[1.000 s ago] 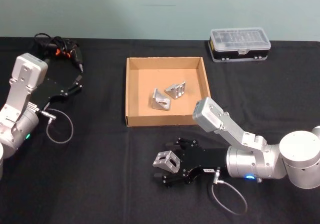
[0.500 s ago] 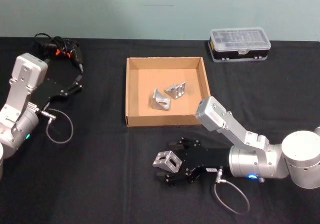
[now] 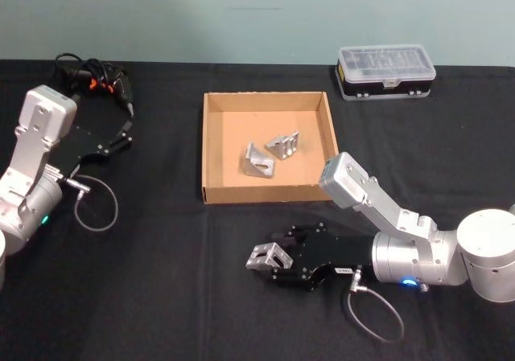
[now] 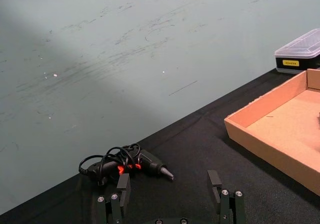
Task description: Use one hand to pick up the angle iron from the table and place it into the box.
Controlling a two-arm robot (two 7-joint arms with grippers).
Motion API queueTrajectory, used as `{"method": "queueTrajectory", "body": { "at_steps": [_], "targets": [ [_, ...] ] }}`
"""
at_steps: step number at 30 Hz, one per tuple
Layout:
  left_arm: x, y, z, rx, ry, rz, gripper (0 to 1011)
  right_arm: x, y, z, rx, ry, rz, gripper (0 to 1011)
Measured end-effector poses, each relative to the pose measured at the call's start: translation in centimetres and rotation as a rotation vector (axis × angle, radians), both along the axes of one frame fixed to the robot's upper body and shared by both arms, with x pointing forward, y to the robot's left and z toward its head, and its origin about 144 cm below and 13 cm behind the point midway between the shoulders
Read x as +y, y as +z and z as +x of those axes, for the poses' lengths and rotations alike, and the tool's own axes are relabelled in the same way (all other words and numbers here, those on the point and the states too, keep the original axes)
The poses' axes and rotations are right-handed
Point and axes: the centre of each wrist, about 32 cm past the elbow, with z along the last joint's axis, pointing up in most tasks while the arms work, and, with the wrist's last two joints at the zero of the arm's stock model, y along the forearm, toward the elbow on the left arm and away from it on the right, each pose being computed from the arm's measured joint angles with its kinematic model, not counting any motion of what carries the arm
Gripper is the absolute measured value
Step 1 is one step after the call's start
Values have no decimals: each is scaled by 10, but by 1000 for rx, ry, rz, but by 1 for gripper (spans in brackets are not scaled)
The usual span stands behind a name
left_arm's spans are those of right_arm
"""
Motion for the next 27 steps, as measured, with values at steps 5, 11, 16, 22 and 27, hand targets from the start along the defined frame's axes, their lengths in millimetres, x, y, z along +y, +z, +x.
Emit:
{"method": "queueTrajectory", "body": {
  "at_steps": [5, 11, 16, 22, 27],
  "targets": [
    [0, 0, 0, 0, 0, 0, 1000, -1, 0, 0, -1, -1, -2, 507],
    [0, 0, 0, 0, 0, 0, 1000, -1, 0, -2, -2, -1, -4, 449],
    [0, 0, 0, 0, 0, 0, 1000, -1, 1, -3, -4, 1, -5, 449],
    [0, 0, 0, 0, 0, 0, 1000, -3, 11, -1, -26, -4, 19, 449],
    [0, 0, 0, 0, 0, 0, 1000, -5, 28, 4, -70, -15, 58, 448]
  ]
}}
